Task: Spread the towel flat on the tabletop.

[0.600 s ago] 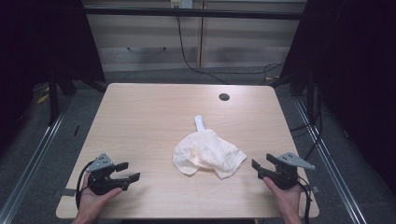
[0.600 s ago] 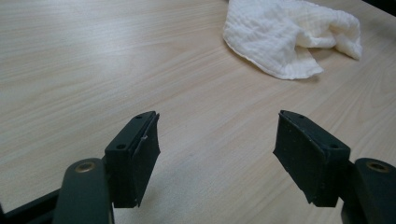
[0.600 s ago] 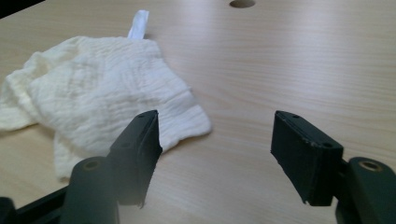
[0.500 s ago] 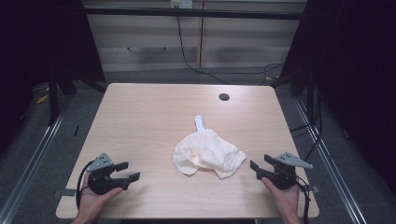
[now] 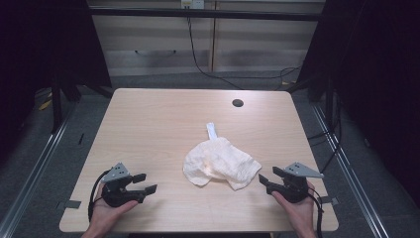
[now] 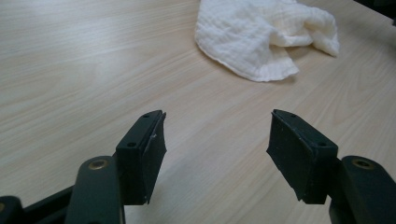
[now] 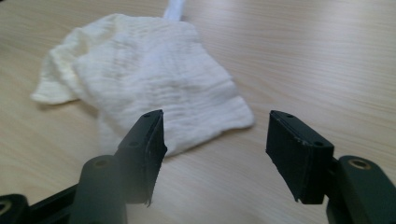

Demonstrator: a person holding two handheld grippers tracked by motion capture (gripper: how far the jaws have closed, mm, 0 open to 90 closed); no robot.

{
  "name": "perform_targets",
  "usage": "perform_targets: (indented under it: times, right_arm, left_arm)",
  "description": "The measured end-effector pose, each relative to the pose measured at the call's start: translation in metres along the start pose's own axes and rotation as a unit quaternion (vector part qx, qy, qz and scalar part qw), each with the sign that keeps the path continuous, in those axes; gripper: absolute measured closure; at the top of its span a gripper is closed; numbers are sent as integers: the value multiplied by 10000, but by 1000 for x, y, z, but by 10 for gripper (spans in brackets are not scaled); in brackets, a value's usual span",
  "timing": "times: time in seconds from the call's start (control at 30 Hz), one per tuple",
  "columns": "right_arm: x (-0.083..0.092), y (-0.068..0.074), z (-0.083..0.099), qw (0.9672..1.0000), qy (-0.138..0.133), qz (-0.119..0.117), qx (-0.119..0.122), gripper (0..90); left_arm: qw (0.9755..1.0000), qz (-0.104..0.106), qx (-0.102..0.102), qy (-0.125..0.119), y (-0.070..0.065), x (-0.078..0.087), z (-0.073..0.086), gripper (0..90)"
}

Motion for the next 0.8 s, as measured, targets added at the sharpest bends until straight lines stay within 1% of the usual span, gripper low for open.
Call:
perform_targets:
  times: [0.03,0.07,0.1,0.13,0.17,0.2,0.23,0.27,0.3,0.33,0.37,0.4,0.43,0.47,0.5,0.53,0.57,0.6,0.63,0.7,0.73,0.77,0.8]
  right_arm:
    - [-1,6,-1,9999,54,-109,42,399]
    - [-1,6,-1,9999,54,-109,42,399]
    - [-4,18,-4,9993,142,-345,105,465]
    - [-6,23,-5,9985,206,-466,180,492]
    - [-6,23,-5,9985,206,-466,180,492]
    - [-14,33,-8,9966,360,-635,369,510]
    - [-19,37,-11,9958,416,-713,394,514]
    - [-23,41,-14,9949,451,-780,443,525]
    - [-28,45,-18,9937,482,-856,540,537]
    - [-28,45,-18,9937,482,-856,540,537]
    - [-36,50,-26,9922,541,-890,691,533]
    - [-39,53,-30,9914,534,-937,740,530]
    - [-44,56,-34,9906,514,-1002,775,518]
    - [-44,56,-34,9906,514,-1002,775,518]
    - [-53,61,-36,9891,560,-1119,781,467]
    - [-57,62,-35,9884,597,-1166,772,437]
    - [-61,63,-33,9880,628,-1194,756,404]
    - [-65,64,-28,9870,696,-1223,773,396]
    - [-68,63,-25,9869,722,-1201,806,393]
    - [-73,60,-20,9863,783,-1225,777,391]
    - [-76,58,-18,9864,824,-1197,767,400]
    - [-78,57,-16,9860,888,-1182,774,419]
    - [-80,55,-15,9857,895,-1192,788,440]
  left_arm:
    - [10000,50,-1,-8,-2,-1,-2,361]
    - [10000,50,-1,-8,-2,-1,-2,363]
    - [10000,63,-64,-27,-6,-4,-9,375]
    - [9999,150,-33,-53,-9,-7,-13,377]
    - [9999,150,-33,-53,-9,-7,-13,379]
    - [9998,179,-62,-55,-11,-9,-16,391]
    - [9995,205,-227,-92,-18,-13,-25,404]
    - [9995,205,-227,-92,-18,-13,-25,415]
    - [9991,265,-321,-110,-23,-19,-33,428]
    - [9991,265,-321,-110,-23,-19,-33,436]
    - [9986,276,-450,-71,-26,-28,-42,439]
    - [9980,335,-539,-39,-28,-34,-47,443]
    - [9980,335,-539,-39,-28,-34,-47,458]
    - [9978,361,-563,2,-29,-40,-51,458]
    - [9977,452,-504,-12,-32,-49,-57,475]
    - [9976,510,-475,30,-33,-54,-58,478]
    - [9973,537,-490,45,-35,-59,-60,478]
    - [9973,537,-490,45,-35,-59,-60,482]
    - [9969,609,-486,46,-37,-64,-60,487]
    - [9968,624,-493,83,-37,-69,-58,489]
    - [9968,624,-493,83,-37,-69,-58,491]
    - [9969,639,-456,88,-36,-70,-57,491]
    - [9970,639,-416,89,-36,-71,-56,491]
Point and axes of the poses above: each handheld gripper's, and its own axes: x roughly backward along the jaws, z roughly out of its underside, y roughly to its left, the point moved 10 cm from there along -x, roughly forward along the jaws, and after that the axes turned 2 degrees about y, right-handed, at the moved point
